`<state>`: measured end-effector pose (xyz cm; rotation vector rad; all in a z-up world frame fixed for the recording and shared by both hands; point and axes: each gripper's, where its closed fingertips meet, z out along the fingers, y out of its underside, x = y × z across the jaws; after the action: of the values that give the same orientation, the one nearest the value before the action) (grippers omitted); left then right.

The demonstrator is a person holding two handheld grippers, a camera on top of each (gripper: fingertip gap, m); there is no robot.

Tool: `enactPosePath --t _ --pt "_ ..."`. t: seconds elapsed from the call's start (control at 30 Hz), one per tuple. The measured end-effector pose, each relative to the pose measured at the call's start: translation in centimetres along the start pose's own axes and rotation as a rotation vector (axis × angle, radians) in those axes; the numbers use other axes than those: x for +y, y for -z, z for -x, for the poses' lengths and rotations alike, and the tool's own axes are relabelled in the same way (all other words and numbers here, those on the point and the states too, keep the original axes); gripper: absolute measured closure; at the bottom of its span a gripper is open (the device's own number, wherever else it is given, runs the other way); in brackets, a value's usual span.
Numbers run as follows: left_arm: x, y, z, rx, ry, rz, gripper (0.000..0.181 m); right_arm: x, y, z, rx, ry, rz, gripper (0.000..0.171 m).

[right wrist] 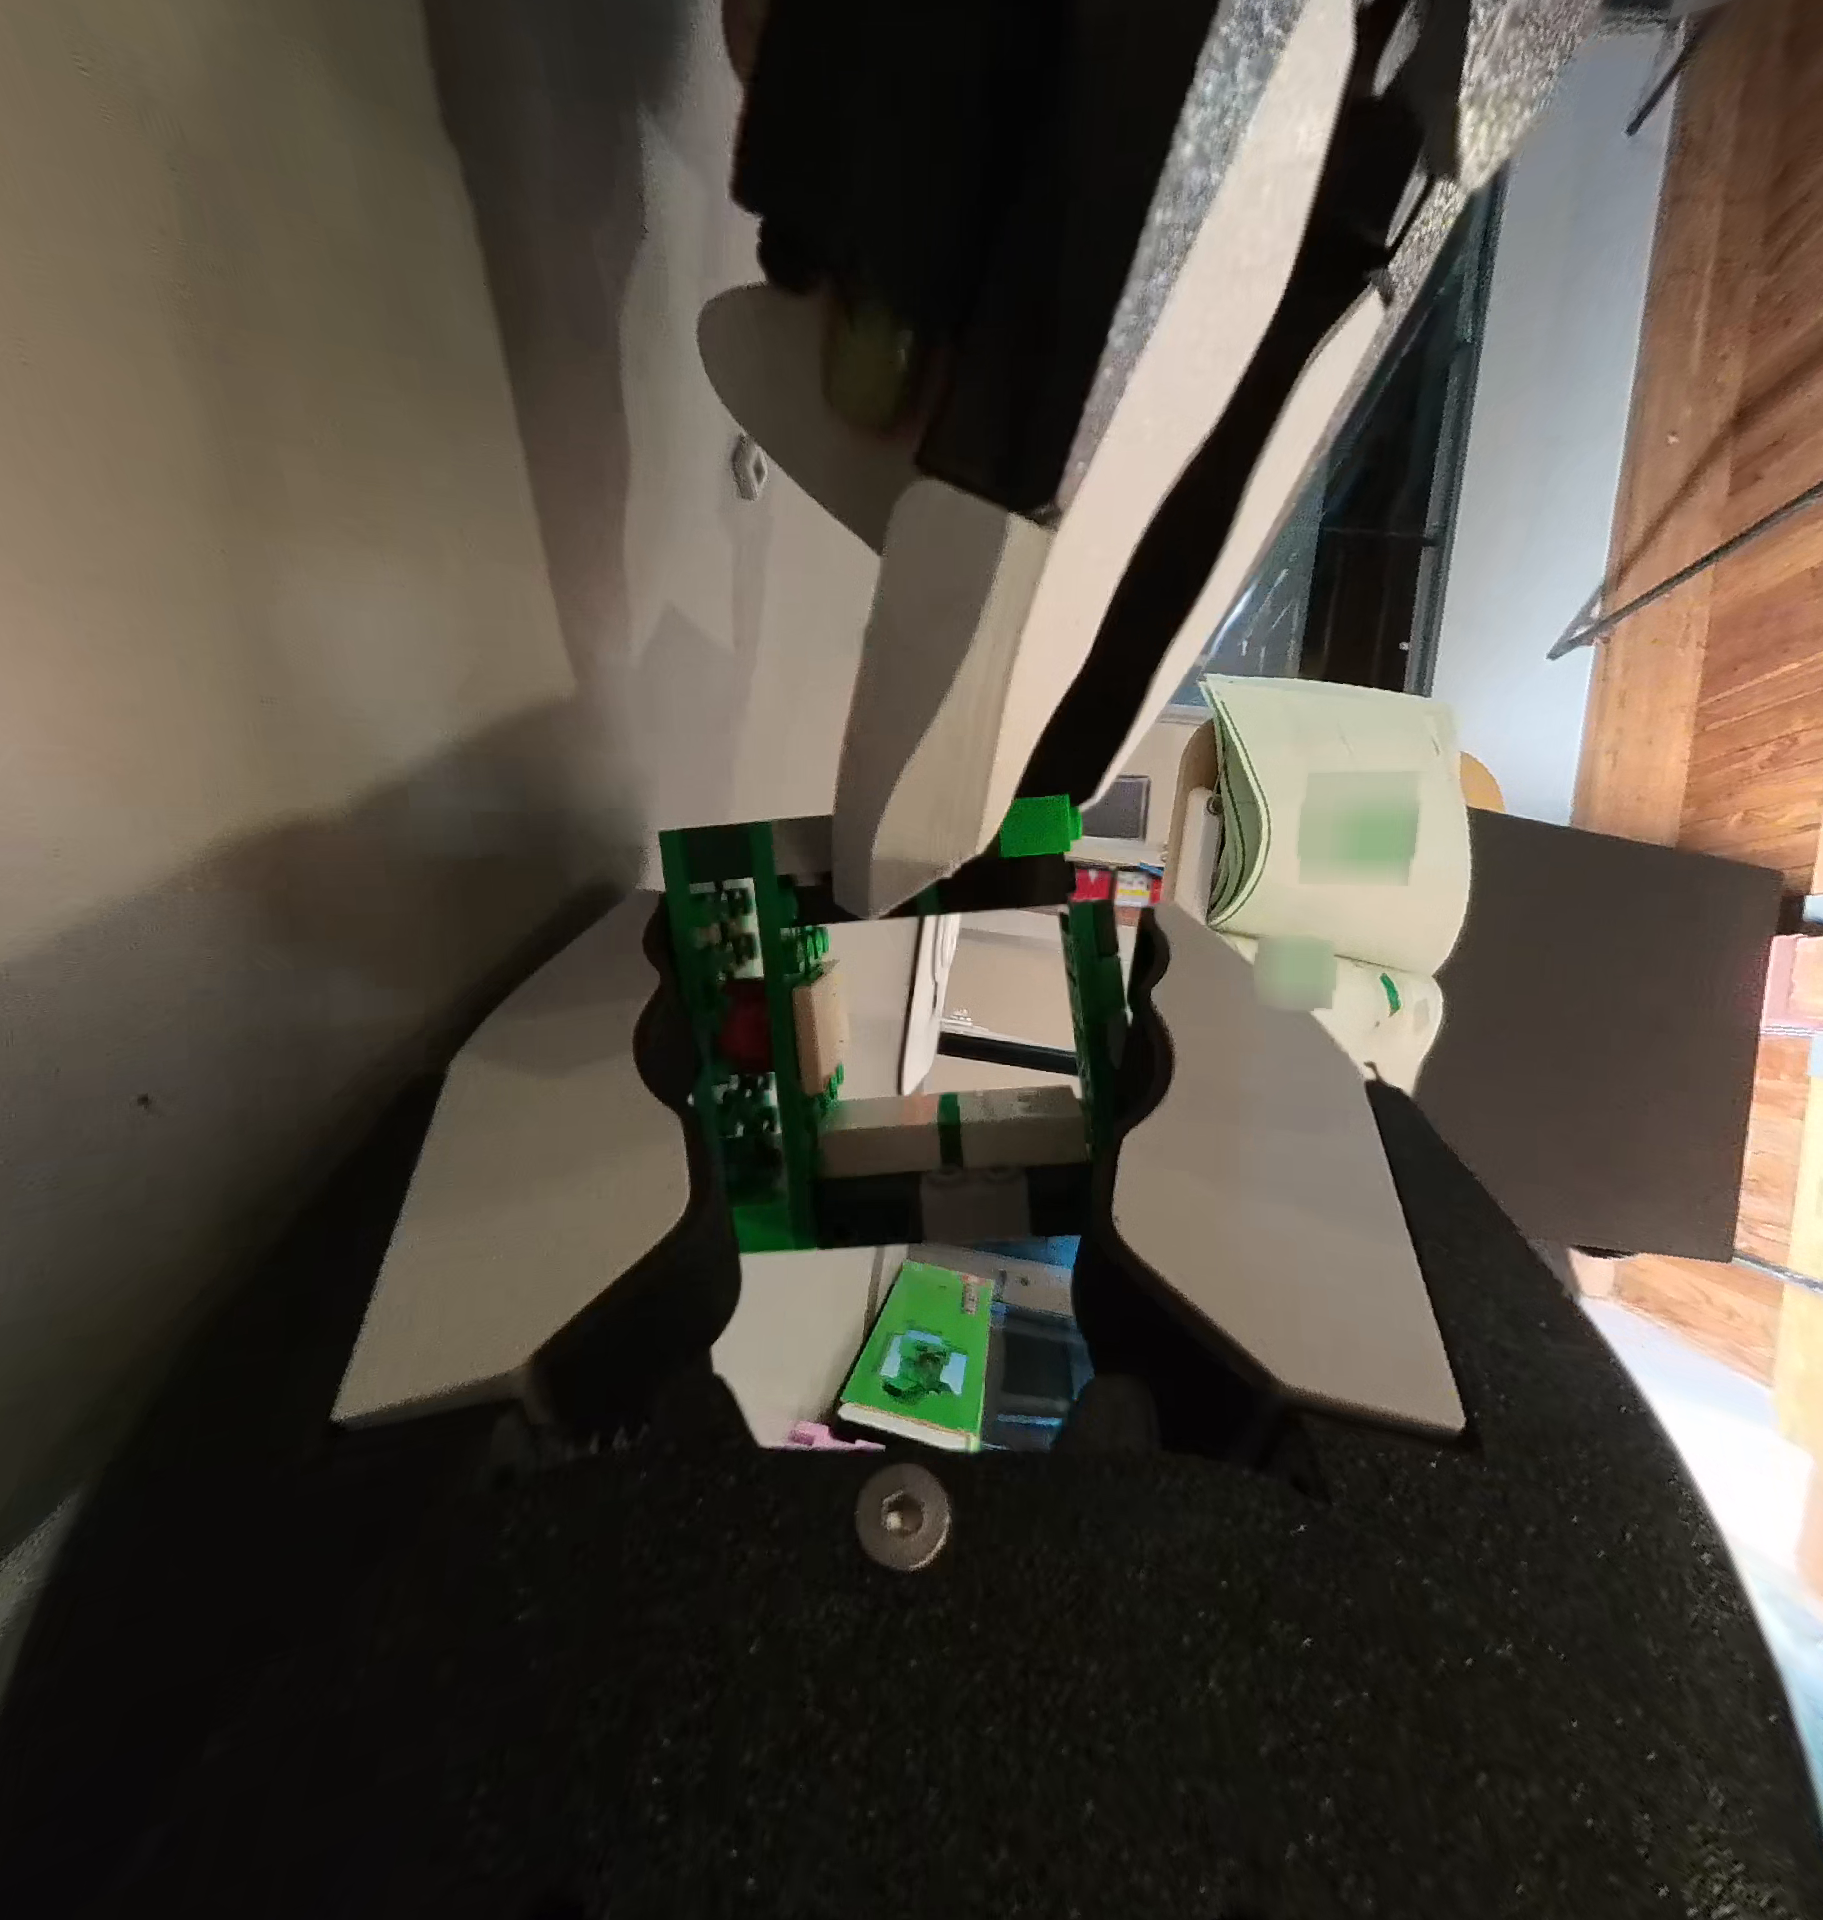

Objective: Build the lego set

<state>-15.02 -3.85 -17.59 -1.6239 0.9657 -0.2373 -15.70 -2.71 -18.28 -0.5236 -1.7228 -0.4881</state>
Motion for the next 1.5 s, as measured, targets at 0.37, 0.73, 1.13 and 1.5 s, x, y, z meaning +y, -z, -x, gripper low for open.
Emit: enactPosePath --t 0.37,0.73,1.13,1.5 --pt "-0.1 -0.1 0.1 0.011 -0.014 0.004 0.138 0.1 0.4 0.6 -0.087 -0.112 -0.050 0.095" --pt "0.9 -0.3 0.7 -0.018 -0.083 0.043 0.138 0.6 1.0 1.0 -0.178 -0.206 -0.069 0.095" --pt "1.4 -0.2 0.8 0.050 -0.137 0.036 0.138 2.1 3.7 -1.6 -0.393 -0.721 -0.289 0.108" --pt "1.4 -0.3 0.7 0.094 -0.159 0.015 0.139 0.9 2.9 -3.1 -0.831 -0.875 -0.331 0.114"
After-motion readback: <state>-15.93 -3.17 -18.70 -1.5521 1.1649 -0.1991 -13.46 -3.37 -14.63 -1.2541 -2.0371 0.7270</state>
